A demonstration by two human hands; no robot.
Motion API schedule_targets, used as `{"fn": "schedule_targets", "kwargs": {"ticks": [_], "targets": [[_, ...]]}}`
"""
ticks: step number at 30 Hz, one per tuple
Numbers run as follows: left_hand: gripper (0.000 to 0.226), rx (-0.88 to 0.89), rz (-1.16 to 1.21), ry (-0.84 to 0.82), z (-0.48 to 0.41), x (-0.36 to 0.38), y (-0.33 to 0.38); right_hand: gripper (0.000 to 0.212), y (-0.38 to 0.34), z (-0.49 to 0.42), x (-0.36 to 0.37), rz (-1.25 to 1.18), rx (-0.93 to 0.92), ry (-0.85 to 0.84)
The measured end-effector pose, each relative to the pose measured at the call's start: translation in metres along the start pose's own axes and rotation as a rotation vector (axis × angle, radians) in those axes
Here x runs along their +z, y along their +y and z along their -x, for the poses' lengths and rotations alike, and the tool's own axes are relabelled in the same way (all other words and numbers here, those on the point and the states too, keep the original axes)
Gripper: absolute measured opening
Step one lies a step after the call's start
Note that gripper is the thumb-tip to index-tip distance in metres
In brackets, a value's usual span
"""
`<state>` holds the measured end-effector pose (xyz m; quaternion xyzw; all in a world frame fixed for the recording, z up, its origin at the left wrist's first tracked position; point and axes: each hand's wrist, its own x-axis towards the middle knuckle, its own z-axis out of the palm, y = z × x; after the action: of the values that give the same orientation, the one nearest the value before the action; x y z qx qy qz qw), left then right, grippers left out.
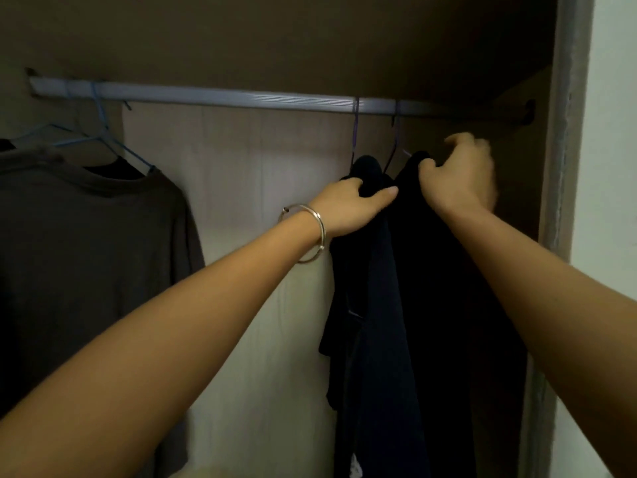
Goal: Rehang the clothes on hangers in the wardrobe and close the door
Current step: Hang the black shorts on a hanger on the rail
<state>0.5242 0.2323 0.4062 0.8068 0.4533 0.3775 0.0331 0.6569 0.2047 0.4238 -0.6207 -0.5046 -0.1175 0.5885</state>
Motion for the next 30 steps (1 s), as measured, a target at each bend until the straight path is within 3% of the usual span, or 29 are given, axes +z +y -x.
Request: {"fn": "schedule_targets", "kwargs": {"ticks": [3, 7, 13, 21, 26, 30], "targets": [[0.051, 0.006, -0.137, 0.046, 0.031, -0.019, -0.027, 0.034, -0.018, 0.006, 0.008, 0.013, -0.188, 0.070], [0.031, -0.083, -0.314, 0.168, 0.071, -0.063, -0.074, 0.024, -0.044, 0.026, 0.021, 0.022, -0.292, -0.122], [0.023, -0.297, -0.426, 0.439, 0.118, -0.152, -0.150, 0.023, -0.086, 0.079, 0.062, 0.097, -0.514, -0.141], [0.036, -0.416, -0.462, 0.589, 0.135, -0.253, -0.232, 0.027, -0.201, 0.138, 0.159, -0.033, -0.531, -0.422], [0.036, -0.510, -0.141, 0.689, 0.113, -0.276, -0.268, 0.027, -0.278, 0.167, 0.208, -0.343, -0.418, -0.594], [0.036, -0.584, -0.062, 0.555, 0.097, -0.292, -0.283, 0.038, -0.325, 0.164, 0.234, -0.486, -0.231, -0.643]]}}
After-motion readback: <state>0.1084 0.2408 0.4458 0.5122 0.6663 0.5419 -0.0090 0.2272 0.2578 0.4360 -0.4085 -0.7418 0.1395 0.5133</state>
